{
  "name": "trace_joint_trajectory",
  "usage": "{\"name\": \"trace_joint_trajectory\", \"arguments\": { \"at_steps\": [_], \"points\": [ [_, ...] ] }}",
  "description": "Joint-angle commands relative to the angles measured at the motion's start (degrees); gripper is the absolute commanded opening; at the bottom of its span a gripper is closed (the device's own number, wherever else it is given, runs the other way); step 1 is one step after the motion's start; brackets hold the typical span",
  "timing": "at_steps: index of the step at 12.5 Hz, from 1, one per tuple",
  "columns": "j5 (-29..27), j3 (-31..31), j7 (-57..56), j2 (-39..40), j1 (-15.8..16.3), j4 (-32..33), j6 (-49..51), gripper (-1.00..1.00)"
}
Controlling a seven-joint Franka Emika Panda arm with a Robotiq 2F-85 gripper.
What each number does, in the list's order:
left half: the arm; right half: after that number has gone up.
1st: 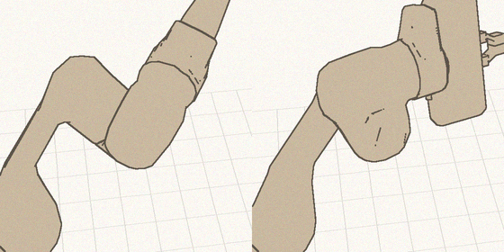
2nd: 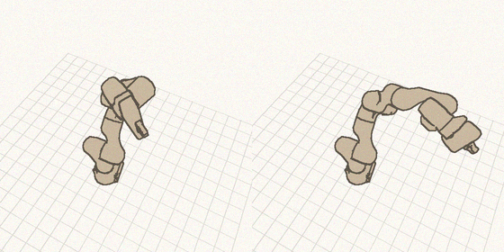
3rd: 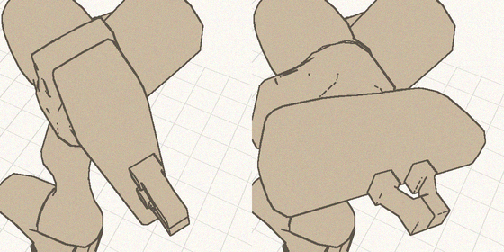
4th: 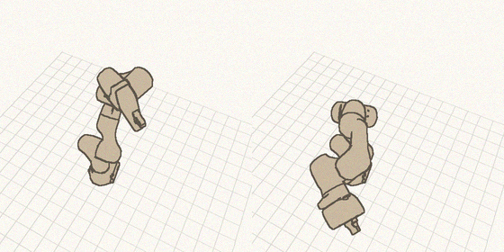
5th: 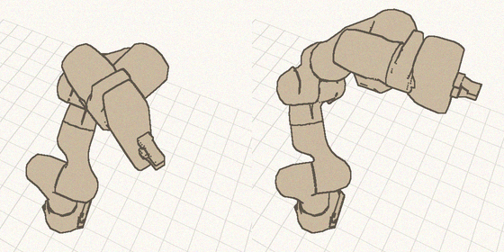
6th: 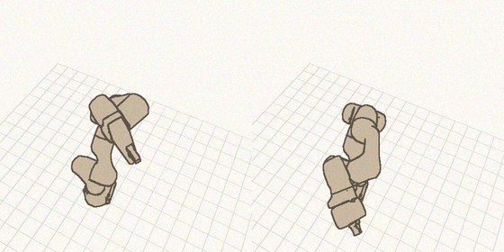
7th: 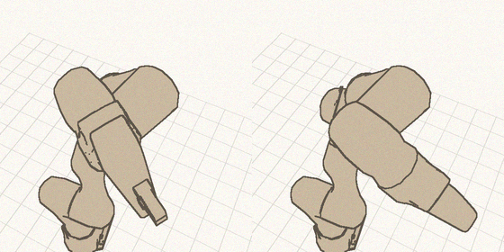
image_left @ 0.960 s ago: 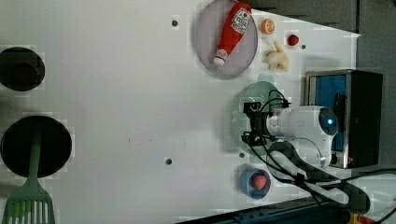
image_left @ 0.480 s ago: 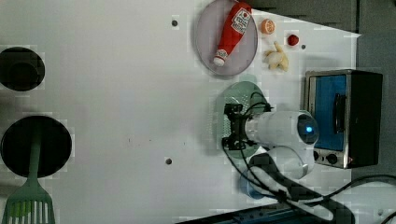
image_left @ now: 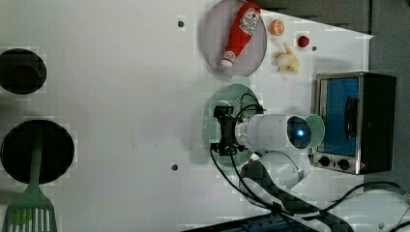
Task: Drag strainer right to left.
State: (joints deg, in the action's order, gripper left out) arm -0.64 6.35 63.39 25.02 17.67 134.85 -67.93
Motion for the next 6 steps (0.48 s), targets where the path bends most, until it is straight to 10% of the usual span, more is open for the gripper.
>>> {"name": "trace_joint_trajectory", "arguments": {
  "at_steps": [1,6],
  "points": [
    [-2.15,-0.7,2.52,2.37,4.37,-3.6,0.63,1.0],
    [-7.02,-0.7,3.96,4.8,9.2,-9.2,3.83,1.0]
  ]
}}
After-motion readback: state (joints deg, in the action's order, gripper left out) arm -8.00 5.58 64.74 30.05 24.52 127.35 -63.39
